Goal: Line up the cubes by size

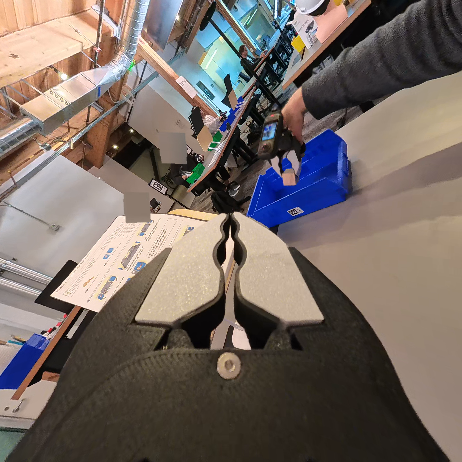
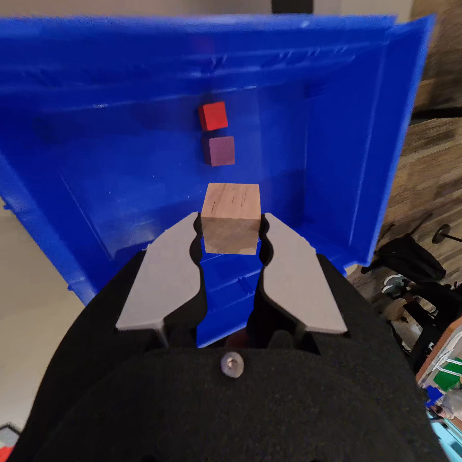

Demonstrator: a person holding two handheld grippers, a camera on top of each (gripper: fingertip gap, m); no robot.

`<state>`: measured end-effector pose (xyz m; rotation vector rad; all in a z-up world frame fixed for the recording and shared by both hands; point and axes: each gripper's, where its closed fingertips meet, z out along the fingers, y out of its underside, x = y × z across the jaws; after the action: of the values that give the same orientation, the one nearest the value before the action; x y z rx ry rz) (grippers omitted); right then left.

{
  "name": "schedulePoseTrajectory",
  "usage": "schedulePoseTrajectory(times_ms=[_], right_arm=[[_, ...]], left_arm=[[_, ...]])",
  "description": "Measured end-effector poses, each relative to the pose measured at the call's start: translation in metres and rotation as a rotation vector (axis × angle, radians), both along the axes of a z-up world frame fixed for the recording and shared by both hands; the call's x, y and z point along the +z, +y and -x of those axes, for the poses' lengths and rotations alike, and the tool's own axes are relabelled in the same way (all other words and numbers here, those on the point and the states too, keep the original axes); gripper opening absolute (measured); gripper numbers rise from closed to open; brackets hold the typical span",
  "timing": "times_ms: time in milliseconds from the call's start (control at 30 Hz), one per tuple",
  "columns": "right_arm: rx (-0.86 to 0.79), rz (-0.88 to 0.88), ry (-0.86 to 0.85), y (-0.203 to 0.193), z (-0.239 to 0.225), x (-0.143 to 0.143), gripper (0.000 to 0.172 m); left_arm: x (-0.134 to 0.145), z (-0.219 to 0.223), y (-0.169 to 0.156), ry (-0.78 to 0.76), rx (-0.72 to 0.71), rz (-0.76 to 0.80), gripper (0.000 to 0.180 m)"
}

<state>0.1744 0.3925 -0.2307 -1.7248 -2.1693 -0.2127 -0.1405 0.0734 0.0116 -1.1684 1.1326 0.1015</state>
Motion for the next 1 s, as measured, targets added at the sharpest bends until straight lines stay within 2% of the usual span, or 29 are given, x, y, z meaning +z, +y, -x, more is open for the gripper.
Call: schedulePoseTrajectory(times_ms=[233,500,833,1000], right_arm=[[0.024,0.121,-0.202,0.010,-0.005,-0.041,0.043],[0.036,0.180,-0.263,0.018,-0.002,-0.062,0.043],[0.066,0.184,-0.303,0.020,0.005,-0.064,0.044],[0.063,0.167,-0.300,0.021,0.007,-0.062,0.049]], left_arm=[[-0.002,0.001,0.003,0.002,0.005,0.009,0.000],[-0.004,0.000,0.005,0.010,0.006,0.015,0.000],[-0.008,-0.002,0.007,0.029,0.006,0.028,0.000],[-0.009,-0.004,0.006,0.036,-0.005,0.032,0.000]])
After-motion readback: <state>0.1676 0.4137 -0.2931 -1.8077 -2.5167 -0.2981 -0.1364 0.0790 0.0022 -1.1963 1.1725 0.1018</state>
